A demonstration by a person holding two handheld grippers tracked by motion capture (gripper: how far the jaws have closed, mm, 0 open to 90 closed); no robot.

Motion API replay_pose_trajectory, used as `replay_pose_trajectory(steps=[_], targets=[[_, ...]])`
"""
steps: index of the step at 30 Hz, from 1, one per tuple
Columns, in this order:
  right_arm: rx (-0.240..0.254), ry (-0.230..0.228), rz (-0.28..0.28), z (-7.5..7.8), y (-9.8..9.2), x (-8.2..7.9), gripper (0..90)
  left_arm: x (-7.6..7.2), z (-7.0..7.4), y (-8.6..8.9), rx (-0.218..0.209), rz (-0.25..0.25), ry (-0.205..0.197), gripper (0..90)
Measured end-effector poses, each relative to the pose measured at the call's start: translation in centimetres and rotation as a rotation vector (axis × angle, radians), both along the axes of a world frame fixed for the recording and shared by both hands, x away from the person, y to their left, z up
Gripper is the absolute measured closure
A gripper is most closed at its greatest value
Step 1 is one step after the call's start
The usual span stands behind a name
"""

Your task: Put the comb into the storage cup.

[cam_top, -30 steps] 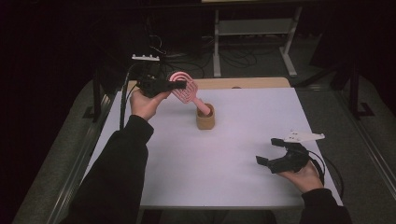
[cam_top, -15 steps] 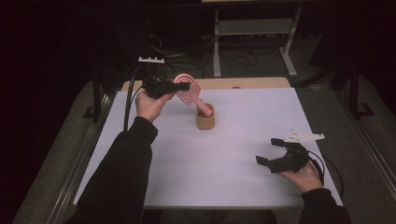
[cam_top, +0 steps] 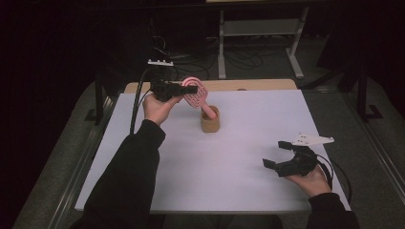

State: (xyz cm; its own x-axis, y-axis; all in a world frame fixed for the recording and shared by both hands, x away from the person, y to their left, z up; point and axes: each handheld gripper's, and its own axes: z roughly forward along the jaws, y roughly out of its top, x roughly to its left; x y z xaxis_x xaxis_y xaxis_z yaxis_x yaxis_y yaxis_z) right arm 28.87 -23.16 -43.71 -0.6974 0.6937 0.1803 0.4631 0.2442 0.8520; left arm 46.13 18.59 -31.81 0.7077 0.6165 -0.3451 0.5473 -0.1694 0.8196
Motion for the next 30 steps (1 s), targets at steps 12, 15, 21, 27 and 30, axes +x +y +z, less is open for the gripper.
replay_pose_trajectory(steps=[12,15,21,27,30], targets=[[0.005,-0.001,-0.009,0.0,-0.2,-0.1,0.0,0.0,-0.2,-0.3,0.014,0.001,0.001,62.6],[0.005,0.000,-0.009,0.0,-0.3,-0.1,0.0,0.0,-0.3,-0.5,0.031,-0.003,-0.001,62.6],[0.005,-0.002,-0.011,0.0,-0.3,-0.1,0.0,-0.1,-0.7,-0.9,0.056,-0.005,-0.009,62.3],[0.005,0.002,-0.014,-0.1,-0.5,-0.2,0.0,-0.3,-1.0,-0.9,0.065,-0.010,-0.034,61.5],[0.005,0.002,-0.016,-0.1,-0.6,-0.2,0.0,-0.5,-0.8,-0.5,0.025,-0.009,-0.042,59.8]])
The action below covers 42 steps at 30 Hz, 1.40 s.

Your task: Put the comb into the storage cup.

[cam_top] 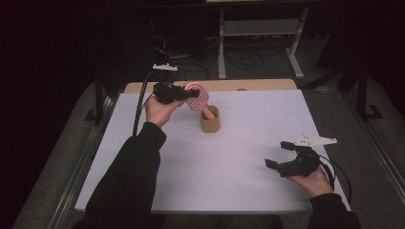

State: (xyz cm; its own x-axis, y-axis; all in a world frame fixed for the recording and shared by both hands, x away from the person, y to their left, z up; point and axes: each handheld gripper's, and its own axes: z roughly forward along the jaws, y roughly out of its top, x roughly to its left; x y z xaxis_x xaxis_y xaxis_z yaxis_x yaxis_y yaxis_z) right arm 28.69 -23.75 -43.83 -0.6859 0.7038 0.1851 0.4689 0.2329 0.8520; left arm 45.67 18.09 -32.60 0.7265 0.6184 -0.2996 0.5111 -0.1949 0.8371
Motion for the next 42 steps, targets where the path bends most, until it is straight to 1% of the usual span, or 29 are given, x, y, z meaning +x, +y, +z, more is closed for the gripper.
replay_pose_trajectory(steps=[2,4,5,7,10,13,16,20,21,23,26,29,31,32,35,36,42], targets=[[0.001,-0.001,-0.001,0.0,0.0,0.0,0.0,-0.1,0.2,0.4,-0.022,0.002,-0.006,56.0],[0.000,-0.003,0.001,0.0,0.0,0.0,0.0,-0.2,0.3,0.5,-0.010,0.009,-0.015,52.2],[0.000,-0.003,0.001,0.0,0.0,0.0,0.0,-0.2,0.3,0.6,-0.001,0.011,-0.022,48.8],[0.000,-0.002,0.001,0.0,0.1,0.0,0.0,-0.4,0.2,0.8,0.003,0.013,-0.035,45.4],[-0.001,0.000,0.000,0.0,0.1,0.0,0.0,-0.5,0.0,0.9,0.010,0.022,-0.039,39.6],[-0.001,0.000,0.000,0.0,0.1,0.0,0.0,-0.7,0.0,1.2,0.018,0.028,-0.053,37.8],[0.000,-0.002,-0.001,0.0,0.0,0.0,0.0,-0.9,0.0,1.4,0.023,0.017,-0.064,34.7],[-0.001,-0.001,-0.001,0.0,0.0,0.0,0.0,-1.2,0.1,1.9,0.028,0.015,-0.075,27.3],[-0.001,-0.002,-0.001,0.0,0.0,0.0,0.0,-1.2,0.2,2.0,0.036,0.020,-0.077,24.9],[-0.002,0.000,0.000,0.0,0.1,0.0,0.0,-1.3,0.2,2.2,0.042,0.029,-0.077,19.2],[-0.003,0.001,0.000,0.0,0.1,0.0,0.0,-1.4,0.2,2.5,0.030,0.023,-0.073,14.5],[-0.003,0.002,-0.001,0.0,0.0,0.0,0.0,-1.4,0.0,2.8,0.033,0.004,-0.068,9.6],[-0.003,0.001,-0.001,0.0,0.0,0.0,0.0,-1.4,-0.1,2.8,0.040,-0.007,-0.048,2.2],[-0.003,0.001,-0.001,0.0,0.0,0.0,0.0,-1.3,-0.2,2.9,0.044,-0.015,-0.038,0.0],[-0.004,0.003,-0.002,0.0,-0.1,0.0,0.0,-1.6,-0.3,3.0,0.041,-0.027,-0.042,0.0],[-0.004,0.004,-0.002,-0.1,-0.1,0.0,0.0,-1.7,-0.3,3.1,0.031,-0.030,-0.042,0.0],[-0.003,0.001,-0.003,0.0,-0.2,0.0,0.0,-2.4,-0.3,3.8,0.002,-0.049,-0.058,0.0]])
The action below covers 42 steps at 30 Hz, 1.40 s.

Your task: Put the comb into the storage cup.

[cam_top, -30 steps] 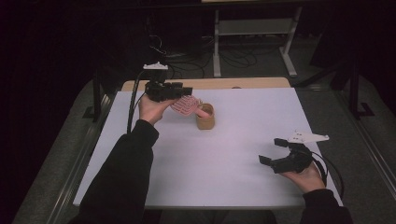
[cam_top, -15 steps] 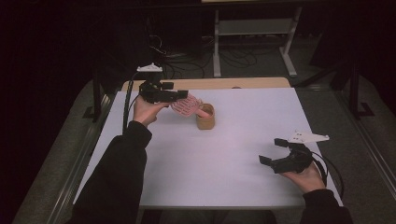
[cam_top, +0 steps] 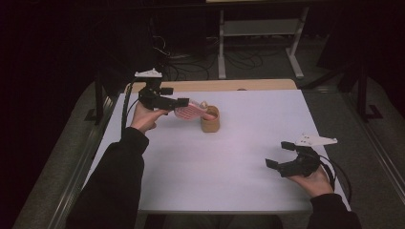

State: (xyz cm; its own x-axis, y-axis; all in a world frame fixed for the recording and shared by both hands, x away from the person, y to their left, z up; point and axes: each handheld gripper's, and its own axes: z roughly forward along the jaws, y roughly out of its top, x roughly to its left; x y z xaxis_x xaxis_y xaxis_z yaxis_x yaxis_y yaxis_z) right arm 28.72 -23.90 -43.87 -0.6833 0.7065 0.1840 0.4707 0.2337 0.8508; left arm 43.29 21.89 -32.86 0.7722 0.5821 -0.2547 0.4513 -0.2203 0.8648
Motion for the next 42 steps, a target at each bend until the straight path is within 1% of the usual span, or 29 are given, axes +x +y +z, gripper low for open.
replay_pose_trajectory(steps=[2,4,6,7,15,20,26,28,35,42], targets=[[0.000,0.000,-0.001,0.0,0.0,0.0,0.0,-0.2,0.0,0.3,-0.004,-0.002,-0.005,0.0],[0.001,0.000,-0.003,0.0,0.0,0.0,0.0,-0.4,-0.1,0.5,0.001,-0.006,-0.010,0.0],[0.001,0.000,-0.003,0.0,0.0,0.0,0.0,-0.6,-0.1,0.9,-0.007,-0.009,-0.013,0.0],[0.000,0.000,-0.003,0.0,-0.1,0.0,0.0,-0.7,-0.1,1.0,-0.013,-0.006,-0.012,0.0],[-0.003,0.004,-0.004,-0.1,-0.1,0.0,0.0,-1.3,-0.4,2.0,-0.018,-0.005,-0.020,0.0],[-0.005,0.006,-0.005,-0.1,0.0,0.0,0.0,-1.8,-0.9,2.7,-0.023,-0.006,-0.021,0.0],[-0.003,0.004,-0.008,-0.1,-0.1,0.0,0.0,-2.1,-1.5,3.6,-0.028,0.005,-0.019,0.0],[-0.004,0.005,-0.008,-0.1,-0.1,0.0,0.0,-2.3,-1.8,3.9,-0.031,-0.001,-0.021,0.0],[-0.005,0.005,-0.009,-0.1,-0.1,0.0,0.0,-2.9,-2.6,4.9,-0.017,0.006,-0.025,0.0],[-0.013,0.008,-0.007,-0.2,-0.1,0.0,0.0,-3.6,-3.4,5.7,-0.022,0.017,-0.039,0.0]])
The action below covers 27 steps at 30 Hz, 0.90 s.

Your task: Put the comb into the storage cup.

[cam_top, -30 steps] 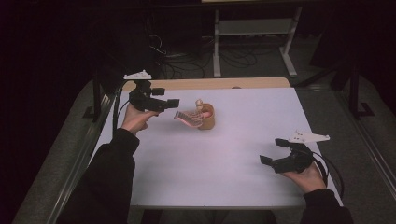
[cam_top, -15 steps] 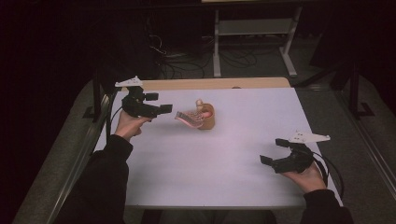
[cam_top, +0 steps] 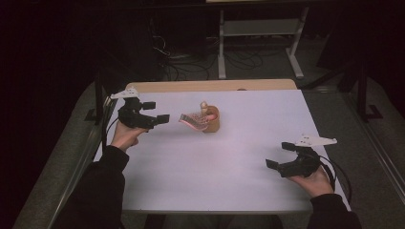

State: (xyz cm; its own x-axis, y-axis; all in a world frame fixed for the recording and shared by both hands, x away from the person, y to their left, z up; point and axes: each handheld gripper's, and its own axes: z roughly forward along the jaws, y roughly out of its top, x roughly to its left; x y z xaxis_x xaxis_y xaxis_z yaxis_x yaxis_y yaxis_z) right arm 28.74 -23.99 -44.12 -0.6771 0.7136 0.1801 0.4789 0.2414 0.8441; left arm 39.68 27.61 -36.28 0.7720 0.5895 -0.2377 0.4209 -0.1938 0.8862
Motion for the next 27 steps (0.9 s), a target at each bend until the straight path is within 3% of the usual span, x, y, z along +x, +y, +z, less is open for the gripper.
replay_pose_trajectory(steps=[27], targets=[[-0.003,0.003,-0.001,-0.1,0.0,-0.1,0.0,-2.4,-3.1,4.1,-0.006,0.079,-0.009,0.0]])
